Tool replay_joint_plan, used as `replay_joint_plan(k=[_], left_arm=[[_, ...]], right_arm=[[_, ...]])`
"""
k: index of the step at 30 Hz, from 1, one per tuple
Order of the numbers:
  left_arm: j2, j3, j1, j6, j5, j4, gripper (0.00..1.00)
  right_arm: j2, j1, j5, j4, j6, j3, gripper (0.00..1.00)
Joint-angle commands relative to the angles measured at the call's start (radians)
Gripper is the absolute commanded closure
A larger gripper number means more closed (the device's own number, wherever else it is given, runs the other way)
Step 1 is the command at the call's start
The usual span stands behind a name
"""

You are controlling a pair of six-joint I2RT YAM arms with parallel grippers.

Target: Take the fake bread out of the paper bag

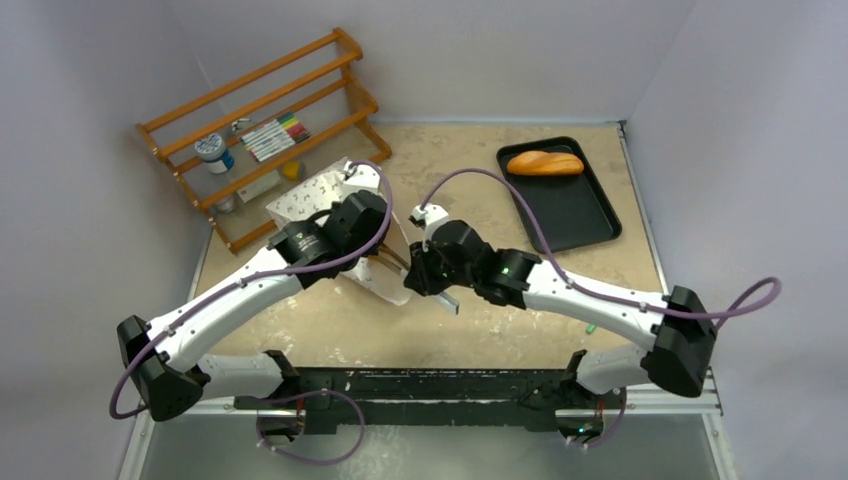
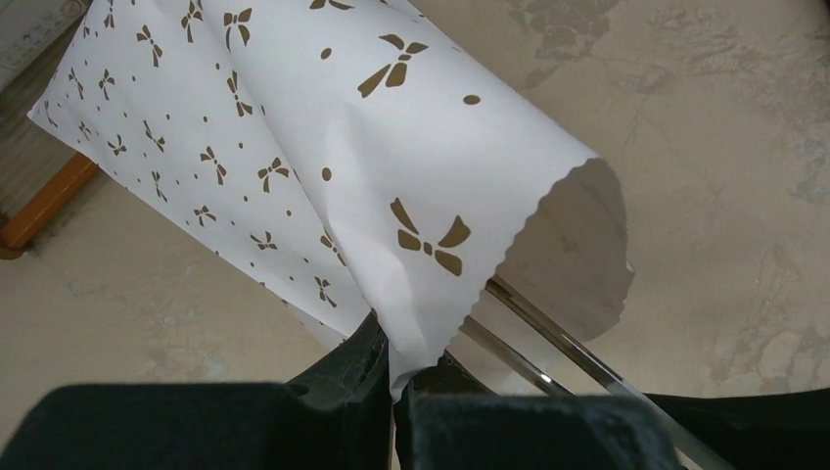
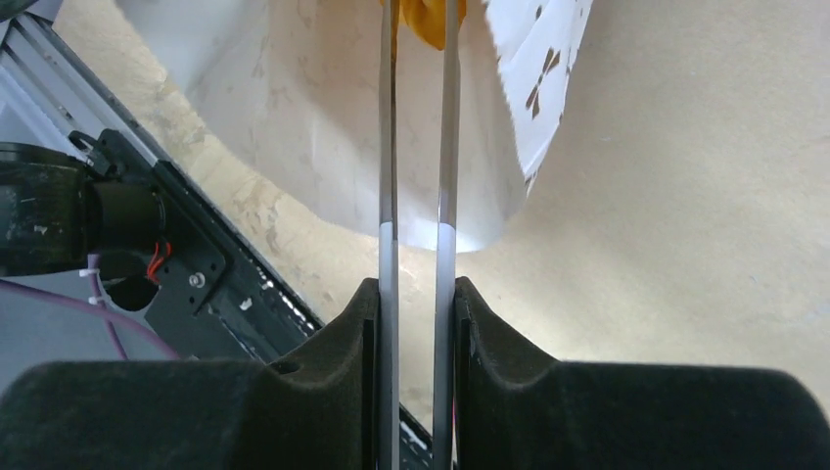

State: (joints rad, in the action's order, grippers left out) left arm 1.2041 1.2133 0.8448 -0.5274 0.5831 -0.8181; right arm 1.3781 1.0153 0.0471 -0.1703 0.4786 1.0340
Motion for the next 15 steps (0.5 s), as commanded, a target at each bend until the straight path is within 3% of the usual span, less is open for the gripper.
replay_joint_plan(k=[1, 15], left_arm=[[0.024, 0.055, 0.009, -0.018, 0.018, 0.013, 1.00], [0.096, 0.117, 0.006, -0.051, 0.116, 0.034, 1.00]], right_arm=[[-0.120, -0.006, 0.085, 0.075, 0.011, -0.014, 1.00], [-0.314, -0.005, 0.195, -0.075, 0.084, -0.089, 1.00]])
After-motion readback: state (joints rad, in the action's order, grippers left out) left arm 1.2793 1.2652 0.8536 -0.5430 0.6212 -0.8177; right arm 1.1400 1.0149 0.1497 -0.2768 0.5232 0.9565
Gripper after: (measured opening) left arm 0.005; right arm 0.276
